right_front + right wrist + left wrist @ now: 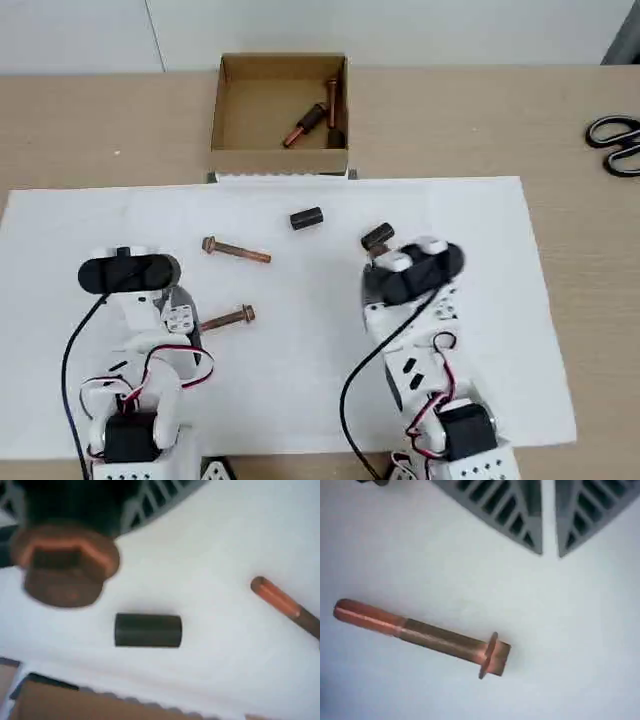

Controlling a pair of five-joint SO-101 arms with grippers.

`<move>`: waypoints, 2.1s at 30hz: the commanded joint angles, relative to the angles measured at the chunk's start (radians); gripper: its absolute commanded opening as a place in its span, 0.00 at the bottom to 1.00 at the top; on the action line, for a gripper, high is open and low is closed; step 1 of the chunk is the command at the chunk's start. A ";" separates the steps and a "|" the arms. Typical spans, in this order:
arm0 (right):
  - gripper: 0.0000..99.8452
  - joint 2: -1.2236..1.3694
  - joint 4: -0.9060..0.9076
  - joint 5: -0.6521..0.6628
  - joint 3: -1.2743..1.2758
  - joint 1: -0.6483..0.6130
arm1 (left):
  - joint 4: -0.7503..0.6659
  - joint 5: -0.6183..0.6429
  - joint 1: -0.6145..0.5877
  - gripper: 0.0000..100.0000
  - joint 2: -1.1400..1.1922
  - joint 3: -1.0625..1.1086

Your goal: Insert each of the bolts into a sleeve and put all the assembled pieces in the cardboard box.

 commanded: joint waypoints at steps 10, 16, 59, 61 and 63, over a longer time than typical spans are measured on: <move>0.00 0.596 0.016 -0.089 -0.649 0.018 | -0.032 -0.092 -0.005 0.01 -0.009 0.084; 0.00 1.122 0.004 -0.144 -1.056 0.018 | -0.032 -0.092 -0.003 0.01 -0.009 0.082; 0.28 2.764 -0.122 0.603 -2.610 -0.022 | 0.014 0.000 -0.011 0.01 -0.009 0.071; 0.27 2.760 -0.090 0.600 -2.615 -0.025 | 0.014 0.000 -0.011 0.01 -0.009 0.071; 0.21 2.760 -0.058 0.598 -2.644 -0.024 | 0.014 0.000 -0.011 0.01 -0.009 0.071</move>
